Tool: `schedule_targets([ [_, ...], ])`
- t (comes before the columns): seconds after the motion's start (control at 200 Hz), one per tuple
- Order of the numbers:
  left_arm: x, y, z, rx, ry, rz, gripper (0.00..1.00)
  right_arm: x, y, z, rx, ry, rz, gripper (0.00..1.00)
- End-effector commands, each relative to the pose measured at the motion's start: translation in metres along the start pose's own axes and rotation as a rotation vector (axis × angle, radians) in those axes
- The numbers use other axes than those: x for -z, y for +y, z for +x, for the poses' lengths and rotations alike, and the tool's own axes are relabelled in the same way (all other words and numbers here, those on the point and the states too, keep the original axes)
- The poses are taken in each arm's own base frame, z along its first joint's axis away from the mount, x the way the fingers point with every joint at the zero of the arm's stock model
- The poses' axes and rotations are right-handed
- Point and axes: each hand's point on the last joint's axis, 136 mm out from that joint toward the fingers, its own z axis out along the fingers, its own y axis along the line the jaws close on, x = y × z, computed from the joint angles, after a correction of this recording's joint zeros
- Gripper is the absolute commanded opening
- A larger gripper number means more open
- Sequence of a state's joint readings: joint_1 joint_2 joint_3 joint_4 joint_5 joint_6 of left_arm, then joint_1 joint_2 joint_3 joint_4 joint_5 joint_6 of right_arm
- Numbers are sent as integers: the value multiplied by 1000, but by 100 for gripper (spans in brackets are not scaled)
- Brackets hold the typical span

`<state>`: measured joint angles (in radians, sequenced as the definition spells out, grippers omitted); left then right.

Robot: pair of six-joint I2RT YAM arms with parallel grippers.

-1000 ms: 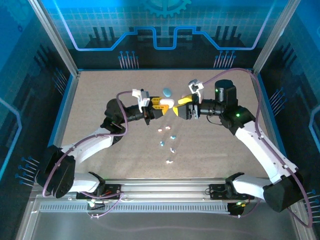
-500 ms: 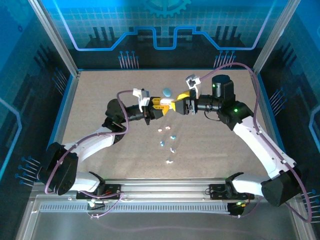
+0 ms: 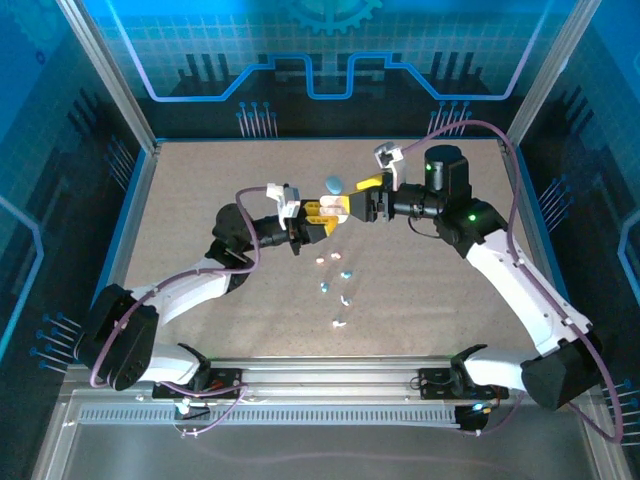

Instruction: Insert wireless bluetooth earbuds into charging case

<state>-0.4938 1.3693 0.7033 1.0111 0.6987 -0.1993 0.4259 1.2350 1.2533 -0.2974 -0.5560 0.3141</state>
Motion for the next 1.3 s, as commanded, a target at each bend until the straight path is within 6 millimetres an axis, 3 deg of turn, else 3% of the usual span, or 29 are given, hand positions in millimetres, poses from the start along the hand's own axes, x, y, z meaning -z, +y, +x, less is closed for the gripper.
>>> schedule_targets([
  [0.0,2,2,-13,-88,-63,-45,19,20,6,-11,-58,-40,29,67],
  [0.17,4,5,-18,-114,-82,-73,19,22,-7,-3,-305,-26,3,68],
  [0.525,2,9,-28,-139,-119,-95,21,-17,-2,13,-709,79,-200,64],
  [0.946,1,15,-27,-147,-121,-120,22,-40,5,19,-802,112,-293,50],
  [1.296,-1,23,-19,-137,-90,-155,26,-39,11,16,-805,125,-309,41],
])
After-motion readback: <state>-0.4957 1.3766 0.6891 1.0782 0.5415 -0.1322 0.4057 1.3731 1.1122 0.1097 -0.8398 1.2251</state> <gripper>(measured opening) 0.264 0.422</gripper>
